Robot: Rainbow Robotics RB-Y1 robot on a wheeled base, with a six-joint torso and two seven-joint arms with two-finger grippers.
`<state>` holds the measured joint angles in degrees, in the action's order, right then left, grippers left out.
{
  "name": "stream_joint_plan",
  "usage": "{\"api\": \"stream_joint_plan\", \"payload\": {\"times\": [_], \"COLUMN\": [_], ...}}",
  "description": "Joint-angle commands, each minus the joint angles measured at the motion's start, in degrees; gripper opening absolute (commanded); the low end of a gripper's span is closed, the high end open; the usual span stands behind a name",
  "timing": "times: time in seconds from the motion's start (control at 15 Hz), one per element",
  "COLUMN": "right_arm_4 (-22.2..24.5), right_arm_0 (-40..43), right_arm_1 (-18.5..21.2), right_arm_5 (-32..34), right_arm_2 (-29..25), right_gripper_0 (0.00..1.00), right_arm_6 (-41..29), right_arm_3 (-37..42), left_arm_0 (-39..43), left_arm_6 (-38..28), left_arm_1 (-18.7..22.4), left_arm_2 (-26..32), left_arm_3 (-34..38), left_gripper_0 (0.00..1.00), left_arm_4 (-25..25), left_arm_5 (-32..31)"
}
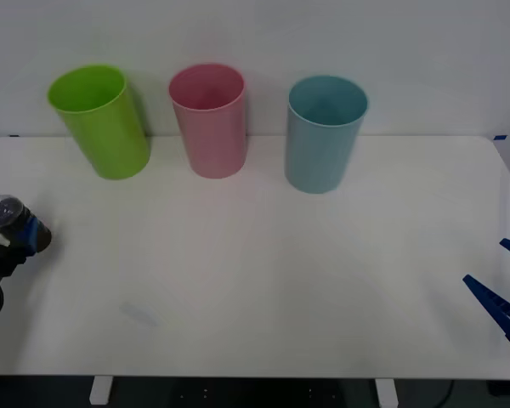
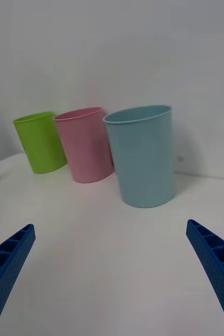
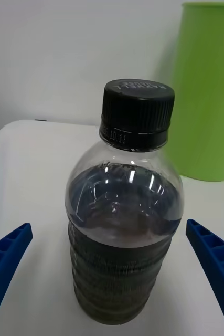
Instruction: Grasp the object on the table and drop it into the matching bin: aluminum can to the light blue bin, PET bottle to the pink bin.
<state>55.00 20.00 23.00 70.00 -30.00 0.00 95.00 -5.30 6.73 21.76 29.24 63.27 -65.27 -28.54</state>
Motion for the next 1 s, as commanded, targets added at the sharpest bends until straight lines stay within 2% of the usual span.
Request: {"api": "stream_joint_plan", "payload": {"times": [0.07, 0.4, 0.8, 0.87, 0.93, 1.0], "right_arm_4": [0.0, 0.0, 0.0, 0.0, 0.0, 0.0], "right_arm_0": [0.0, 0.0, 0.0, 0.0, 0.0, 0.0], "right_arm_1": [0.0, 0.0, 0.0, 0.0, 0.0, 0.0], "right_arm_5": [0.0, 0.0, 0.0, 0.0, 0.0, 0.0], "right_arm_2": [0.0, 0.0, 0.0, 0.0, 0.0, 0.0], "right_gripper_0": [1.00, 1.00, 1.00, 1.00, 1.00, 1.00], "right_arm_6": [0.0, 0.0, 0.0, 0.0, 0.0, 0.0], "right_arm_3": [0.0, 0.0, 0.0, 0.0, 0.0, 0.0], "left_arm_0": [-2.1, -4.9, -5.2, -5.3, -5.3, -5.2], "left_arm_6": [0.1, 0.1, -0.1, 0.0, 0.2, 0.3], "left_arm_1": [0.0, 0.0, 0.0, 0.0, 0.0, 0.0], "left_arm_2": [-0.1, -0.1, -0.5, -0.5, -0.5, -0.5], "left_arm_3": [-2.1, -4.9, -4.9, -4.9, -4.9, -4.9], "left_gripper_0": [1.00, 1.00, 1.00, 0.72, 0.35, 0.05], "left_arm_4": [-1.4, -3.3, -3.5, -3.5, -3.5, -3.5], "left_arm_5": [0.7, 1.6, 1.6, 1.6, 1.6, 1.6]}}
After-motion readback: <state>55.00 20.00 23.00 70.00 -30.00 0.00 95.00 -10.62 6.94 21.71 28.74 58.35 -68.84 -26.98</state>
